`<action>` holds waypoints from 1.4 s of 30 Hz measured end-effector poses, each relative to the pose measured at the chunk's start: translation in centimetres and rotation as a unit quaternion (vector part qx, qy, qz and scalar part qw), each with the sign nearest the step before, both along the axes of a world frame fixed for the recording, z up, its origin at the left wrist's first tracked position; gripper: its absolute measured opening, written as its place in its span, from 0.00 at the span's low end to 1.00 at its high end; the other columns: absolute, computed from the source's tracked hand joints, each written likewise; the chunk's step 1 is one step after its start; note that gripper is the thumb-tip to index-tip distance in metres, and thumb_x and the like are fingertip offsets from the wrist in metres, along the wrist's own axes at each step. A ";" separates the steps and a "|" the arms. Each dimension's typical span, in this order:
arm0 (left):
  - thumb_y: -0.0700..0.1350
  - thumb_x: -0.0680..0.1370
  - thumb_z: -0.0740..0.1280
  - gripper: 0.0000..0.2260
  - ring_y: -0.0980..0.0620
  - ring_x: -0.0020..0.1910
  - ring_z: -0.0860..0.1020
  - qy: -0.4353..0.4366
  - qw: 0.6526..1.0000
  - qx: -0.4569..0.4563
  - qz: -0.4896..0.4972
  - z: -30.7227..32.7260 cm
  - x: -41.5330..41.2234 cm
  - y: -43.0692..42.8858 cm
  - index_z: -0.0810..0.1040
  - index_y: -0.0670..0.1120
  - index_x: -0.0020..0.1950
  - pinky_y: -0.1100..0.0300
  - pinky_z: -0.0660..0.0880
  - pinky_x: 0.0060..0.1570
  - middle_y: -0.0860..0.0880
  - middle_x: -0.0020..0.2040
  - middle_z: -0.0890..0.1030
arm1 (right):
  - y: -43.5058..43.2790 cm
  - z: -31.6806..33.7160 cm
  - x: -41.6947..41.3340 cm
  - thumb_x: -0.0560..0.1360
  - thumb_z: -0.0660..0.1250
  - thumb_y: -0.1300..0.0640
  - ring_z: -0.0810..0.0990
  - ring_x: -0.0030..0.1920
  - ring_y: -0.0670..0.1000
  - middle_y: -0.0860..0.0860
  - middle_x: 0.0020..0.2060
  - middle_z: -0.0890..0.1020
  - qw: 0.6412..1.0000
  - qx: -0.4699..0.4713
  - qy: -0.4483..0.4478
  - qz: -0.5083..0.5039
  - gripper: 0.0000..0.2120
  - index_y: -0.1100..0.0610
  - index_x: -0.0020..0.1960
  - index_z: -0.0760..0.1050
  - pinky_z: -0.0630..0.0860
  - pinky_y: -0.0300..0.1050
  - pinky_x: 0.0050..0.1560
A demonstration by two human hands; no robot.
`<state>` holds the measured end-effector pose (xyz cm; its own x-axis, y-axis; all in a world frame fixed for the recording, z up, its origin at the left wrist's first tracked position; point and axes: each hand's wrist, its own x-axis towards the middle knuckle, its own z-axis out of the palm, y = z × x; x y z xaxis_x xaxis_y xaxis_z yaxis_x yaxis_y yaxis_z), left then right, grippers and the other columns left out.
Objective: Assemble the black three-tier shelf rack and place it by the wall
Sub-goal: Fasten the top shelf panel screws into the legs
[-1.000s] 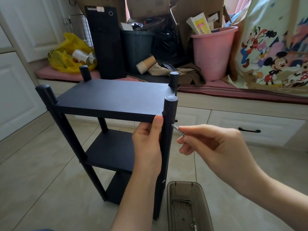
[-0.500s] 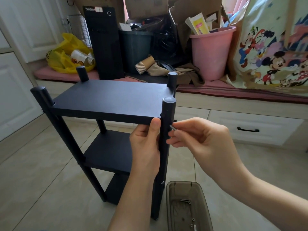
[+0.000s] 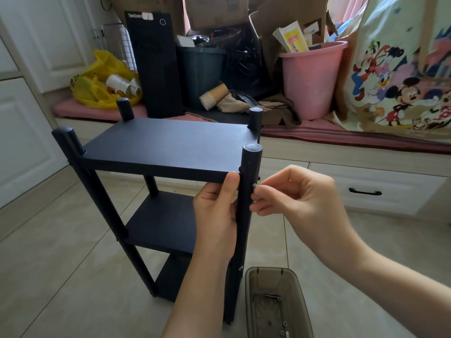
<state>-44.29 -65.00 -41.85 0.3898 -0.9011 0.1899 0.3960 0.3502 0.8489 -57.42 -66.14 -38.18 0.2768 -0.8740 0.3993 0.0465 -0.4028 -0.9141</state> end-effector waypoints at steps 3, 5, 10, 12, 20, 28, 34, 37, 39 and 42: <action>0.57 0.68 0.73 0.10 0.51 0.40 0.85 0.011 1.000 0.011 0.004 0.2 -0.1 -0.1 0.86 0.51 0.39 0.62 0.80 0.40 0.48 0.39 0.86 | -0.3 0.1 0.1 0.72 0.74 0.67 0.86 0.34 0.54 0.55 0.34 0.86 1.000 -0.003 0.014 0.001 0.05 0.61 0.40 0.80 0.82 0.42 0.36; 0.58 0.66 0.73 0.11 0.51 0.40 0.85 0.006 1.000 0.015 0.014 0.3 -0.3 -0.2 0.86 0.52 0.38 0.63 0.80 0.40 0.48 0.38 0.86 | -0.6 0.3 0.1 0.71 0.75 0.66 0.86 0.34 0.54 0.55 0.33 0.85 1.000 -0.005 0.024 0.002 0.05 0.61 0.40 0.79 0.81 0.42 0.36; 0.61 0.65 0.72 0.12 0.52 0.42 0.85 -0.006 0.999 0.011 0.033 0.4 -0.6 -0.3 0.86 0.54 0.39 0.62 0.80 0.41 0.51 0.39 0.86 | -1.4 1.2 -0.3 0.69 0.77 0.65 0.84 0.33 0.53 0.53 0.34 0.85 0.998 -0.015 0.061 0.009 0.10 0.57 0.46 0.78 0.80 0.40 0.38; 0.62 0.65 0.72 0.12 0.53 0.42 0.85 -0.012 0.999 0.010 0.038 0.3 -0.7 -0.3 0.86 0.55 0.39 0.62 0.81 0.41 0.52 0.39 0.85 | -1.3 1.2 -0.1 0.69 0.77 0.65 0.84 0.33 0.51 0.51 0.35 0.85 0.995 -0.040 0.087 -0.001 0.12 0.54 0.46 0.77 0.80 0.40 0.38; 0.72 0.63 0.74 0.22 0.49 0.47 0.86 -0.040 0.998 0.008 0.053 -0.1 -0.5 -0.3 0.86 0.56 0.43 0.55 0.81 0.48 0.51 0.42 0.86 | -1.1 1.6 -0.4 0.76 0.71 0.64 0.85 0.36 0.50 0.48 0.39 0.81 0.983 -0.083 0.157 0.038 0.33 0.35 0.70 0.65 0.83 0.45 0.46; 0.63 0.64 0.73 0.14 0.50 0.43 0.85 -0.006 0.999 0.018 0.042 0.0 -0.6 -0.3 0.86 0.54 0.40 0.61 0.81 0.42 0.51 0.39 0.85 | -2.1 2.1 -0.8 0.78 0.69 0.62 0.84 0.38 0.51 0.48 0.40 0.78 0.966 -0.124 0.212 0.081 0.33 0.32 0.71 0.63 0.82 0.44 0.46; 0.65 0.64 0.71 0.16 0.50 0.42 0.86 0.006 0.999 0.037 0.040 1.1 -0.7 -0.6 0.86 0.54 0.37 0.61 0.82 0.40 0.48 0.40 0.85 | -2.9 2.2 -0.7 0.78 0.69 0.60 0.83 0.35 0.49 0.48 0.38 0.81 0.963 -0.129 0.223 0.083 0.33 0.33 0.72 0.62 0.81 0.41 0.44; 0.63 0.69 0.71 0.15 0.51 0.41 0.85 0.010 0.997 0.043 0.069 1.5 -1.1 -0.7 0.85 0.51 0.37 0.64 0.80 0.37 0.48 0.38 0.85 | -3.3 2.6 -0.7 0.77 0.70 0.58 0.83 0.35 0.49 0.48 0.37 0.81 0.956 -0.135 0.246 0.086 0.32 0.33 0.72 0.62 0.81 0.42 0.45; 0.58 0.76 0.70 0.15 0.53 0.38 0.84 0.009 0.995 0.044 0.087 1.4 -1.4 -0.8 0.84 0.48 0.38 0.66 0.78 0.36 0.49 0.36 0.83 | -3.6 3.0 -0.8 0.77 0.70 0.59 0.83 0.35 0.49 0.50 0.37 0.81 0.955 -0.124 0.250 0.103 0.31 0.35 0.71 0.63 0.82 0.44 0.46; 0.54 0.80 0.68 0.16 0.55 0.34 0.81 -0.012 0.992 0.046 0.115 1.2 -1.6 -1.0 0.80 0.46 0.37 0.66 0.77 0.33 0.52 0.31 0.80 | -3.8 3.2 -0.8 0.77 0.70 0.63 0.82 0.35 0.50 0.52 0.37 0.80 0.955 -0.103 0.247 0.130 0.31 0.37 0.70 0.63 0.82 0.47 0.47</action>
<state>-45.90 -66.03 -40.60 0.5840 -0.8026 0.1216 0.2946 0.3492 0.8895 -58.24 -69.98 -34.99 0.6725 -0.6671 0.3206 -0.2469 -0.6105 -0.7525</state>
